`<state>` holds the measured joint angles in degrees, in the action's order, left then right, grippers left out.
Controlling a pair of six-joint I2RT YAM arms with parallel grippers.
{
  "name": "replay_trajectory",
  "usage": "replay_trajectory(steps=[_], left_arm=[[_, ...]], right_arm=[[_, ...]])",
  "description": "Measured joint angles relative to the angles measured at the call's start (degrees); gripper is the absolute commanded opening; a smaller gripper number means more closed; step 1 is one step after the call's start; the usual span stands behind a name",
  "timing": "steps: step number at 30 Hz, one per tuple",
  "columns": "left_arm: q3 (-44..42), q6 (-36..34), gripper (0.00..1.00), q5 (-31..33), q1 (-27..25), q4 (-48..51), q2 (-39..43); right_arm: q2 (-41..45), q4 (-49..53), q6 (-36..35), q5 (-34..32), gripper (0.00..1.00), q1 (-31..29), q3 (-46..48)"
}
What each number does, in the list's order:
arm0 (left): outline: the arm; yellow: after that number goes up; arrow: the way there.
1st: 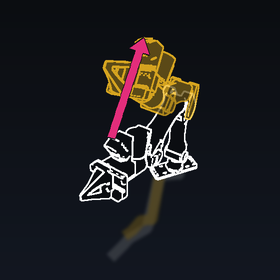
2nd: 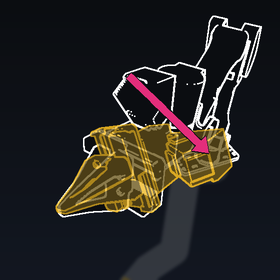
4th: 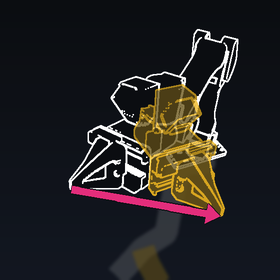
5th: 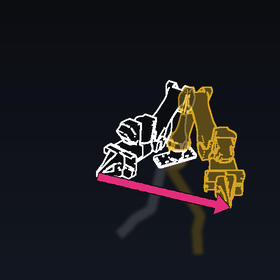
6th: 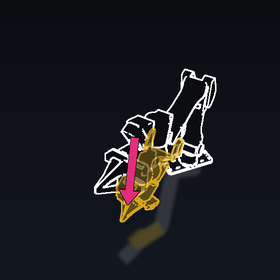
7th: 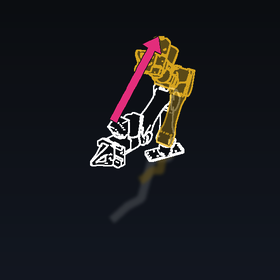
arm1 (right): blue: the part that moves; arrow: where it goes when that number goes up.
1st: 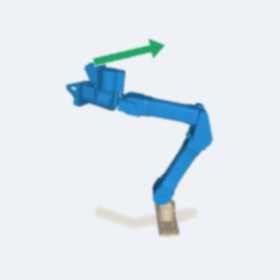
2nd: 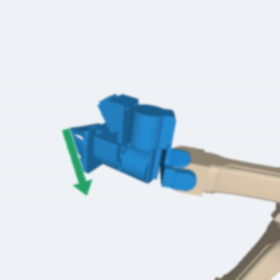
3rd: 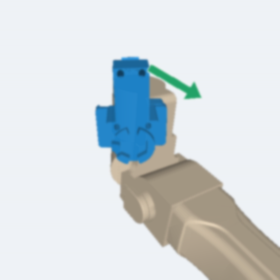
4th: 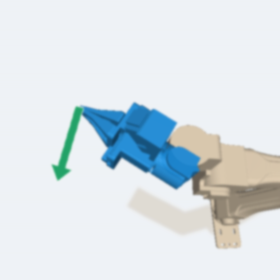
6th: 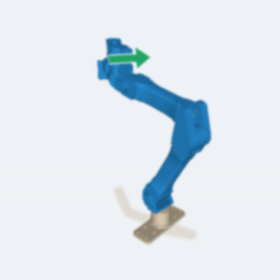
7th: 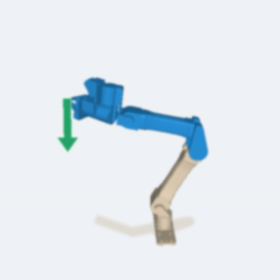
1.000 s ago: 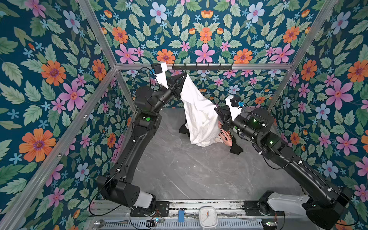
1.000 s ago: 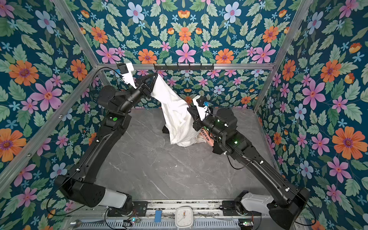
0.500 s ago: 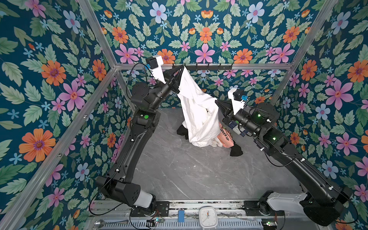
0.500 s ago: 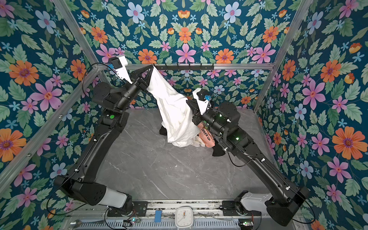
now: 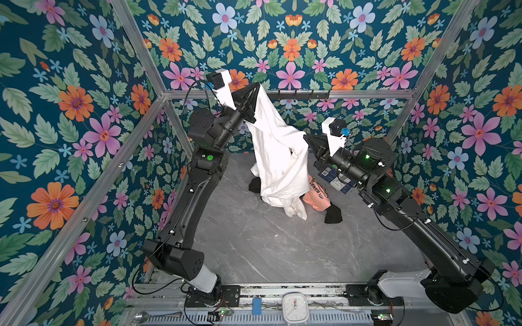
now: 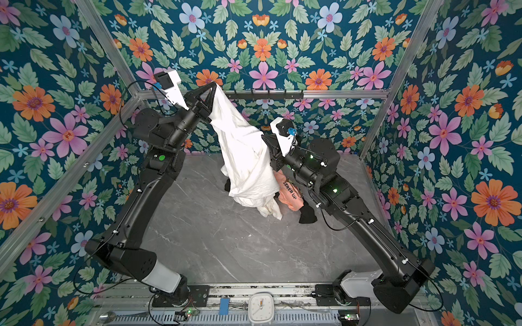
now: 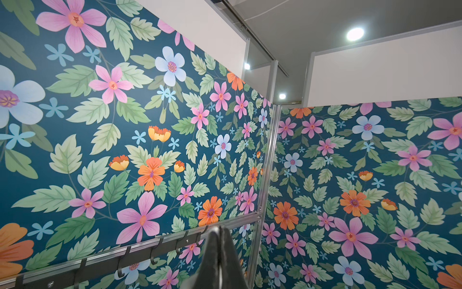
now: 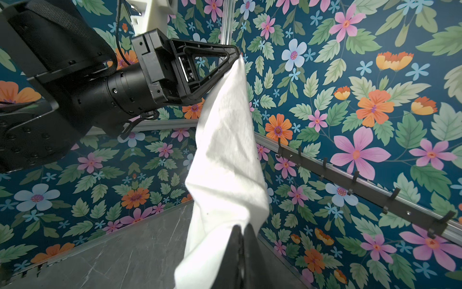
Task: Pick out a specific cloth from the pile
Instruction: 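Lift the white cloth higher with both grippers, clearing it from the pile, then carry the white cloth toward the robot's left side and lower it onto the table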
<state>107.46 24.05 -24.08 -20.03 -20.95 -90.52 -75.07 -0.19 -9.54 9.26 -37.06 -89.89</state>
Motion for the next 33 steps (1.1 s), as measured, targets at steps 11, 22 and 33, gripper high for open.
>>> replay_trajectory(steps=[11,22,33], left_arm=[[9.94,1.11,0.00,-1.33,0.00,5.60,-4.00],[7.52,1.36,0.00,-2.43,-0.07,8.96,1.99],[2.56,-0.81,0.00,-0.70,-0.07,13.86,10.78]], right_arm=[[0.00,0.37,-0.02,0.76,0.00,-0.70,-2.75],[0.28,2.14,-0.15,2.16,0.00,-3.87,-4.22],[0.00,3.74,-2.84,0.26,0.00,-13.70,-6.01]])
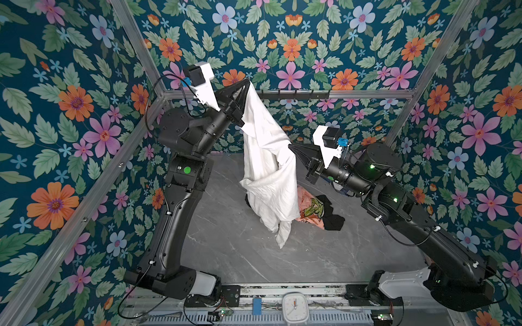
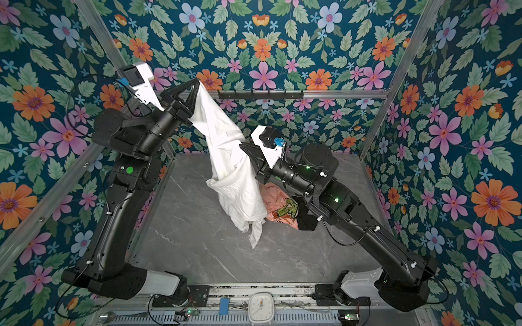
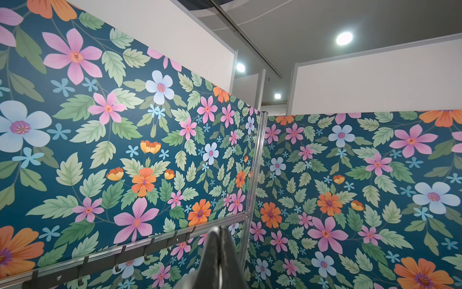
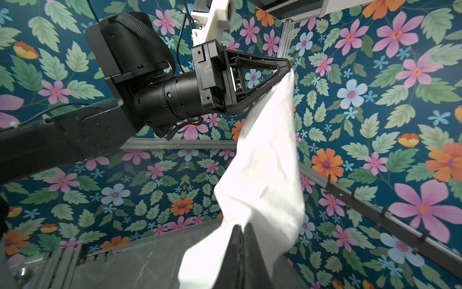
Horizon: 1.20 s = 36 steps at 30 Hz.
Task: Pick out a specific cloth from the pile
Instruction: 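Carry the white cloth toward the robot's left side and lower it onto the table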
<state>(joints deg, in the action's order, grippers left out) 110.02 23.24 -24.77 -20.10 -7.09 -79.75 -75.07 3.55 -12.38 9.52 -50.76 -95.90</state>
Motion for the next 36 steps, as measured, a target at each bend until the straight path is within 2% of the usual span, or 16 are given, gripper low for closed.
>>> replay_trajectory(steps=[7,16,22,30,36], left_arm=[[-0.44,-4.15,0.00,4.59,0.00,5.70,5.64],[1.73,-10.25,0.00,13.18,0.00,13.57,11.82],[-0.39,-14.14,0.00,20.24,-0.02,18.29,17.16],[-5.20,-18.67,0.00,31.78,-0.02,22.16,21.51],[-13.42,-21.18,0.00,39.76,0.00,23.71,23.02]], right_arm=[[-2.71,0.24,-0.24,-1.40,0.00,-5.92,-2.78],[-11.10,0.22,0.02,-0.46,0.00,-12.46,-10.97],[-17.29,-0.90,4.81,2.38,0.00,-12.66,-14.21],[-25.62,-3.89,10.93,5.55,0.00,-12.50,-12.74],[-31.43,-7.82,16.96,8.35,0.00,-8.57,-9.33]])
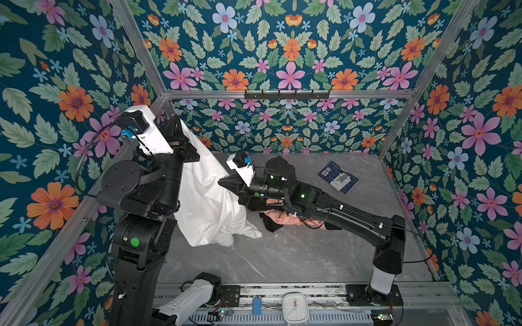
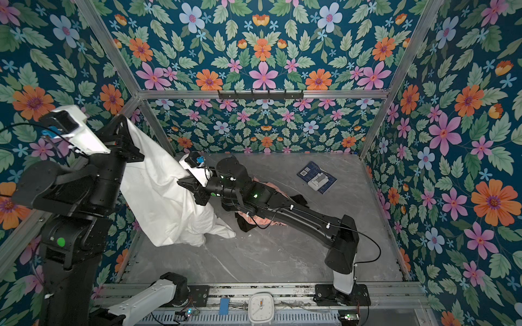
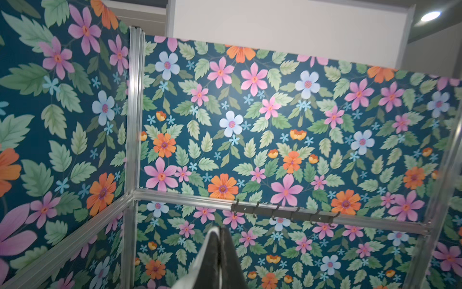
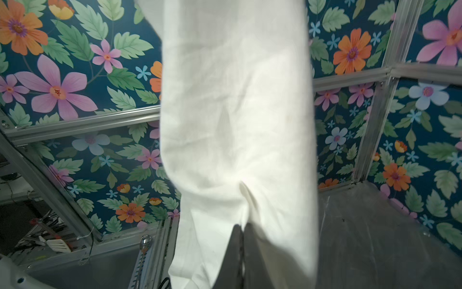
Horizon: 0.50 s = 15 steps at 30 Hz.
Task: Pick out a specific cloth from the pile
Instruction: 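Carry the white cloth toward the robot's left side and lower it onto the table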
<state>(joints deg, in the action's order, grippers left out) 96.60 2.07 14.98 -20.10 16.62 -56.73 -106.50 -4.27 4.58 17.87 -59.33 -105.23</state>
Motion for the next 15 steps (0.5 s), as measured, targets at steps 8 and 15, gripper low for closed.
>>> replay_trajectory(steps=[8,15], left_arm=[[-19.30,-0.61,0.00,6.38,0.02,-0.22,1.18],[-32.02,3.37,0.00,7.76,1.49,-0.68,1.27]], right_arm=[[-6.95,-3.63,6.56,1.84,0.00,4.35,6.08],[-8.68,-8.11,9.35,2.73,0.07,6.58,13.27]])
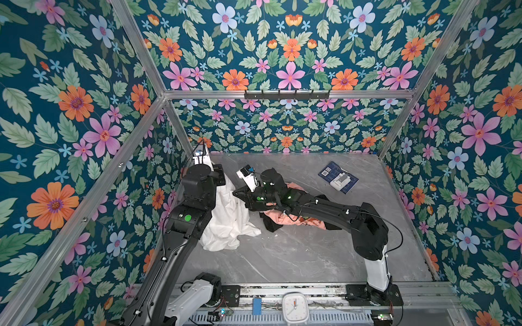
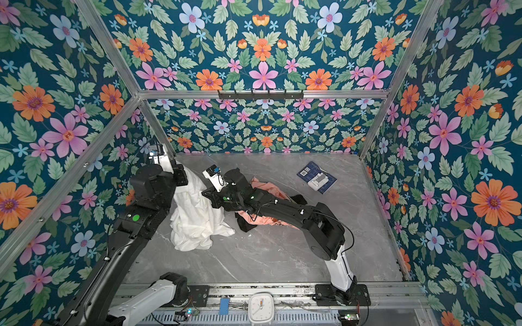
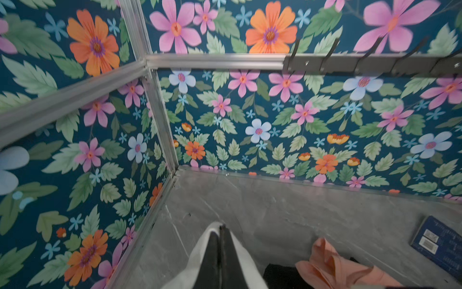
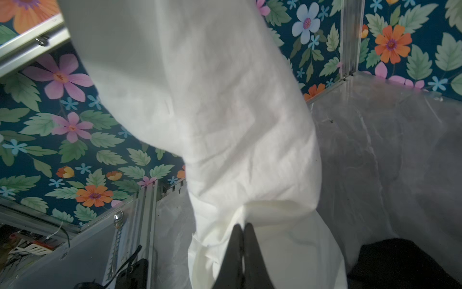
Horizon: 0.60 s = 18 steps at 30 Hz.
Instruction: Pick out a specific cloth from the pile
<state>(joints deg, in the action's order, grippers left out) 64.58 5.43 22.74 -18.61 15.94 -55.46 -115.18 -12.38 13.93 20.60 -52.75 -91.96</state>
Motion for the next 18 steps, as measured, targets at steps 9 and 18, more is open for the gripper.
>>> replay_trajectory(steps=[9,18], left_arm=[[-12.55,10.01,0.00,-6.25,12.94,-1.33,0.22],[-19.98,18.29,0.00,-11.02,21.46,-4.96,-3.72]], right_arm=[[6.12,-3.30,2.21,0.22,0.44,1.66,11.56],[22.16,-3.69,-0.42,-2.95,0.58,2.73,24.79]])
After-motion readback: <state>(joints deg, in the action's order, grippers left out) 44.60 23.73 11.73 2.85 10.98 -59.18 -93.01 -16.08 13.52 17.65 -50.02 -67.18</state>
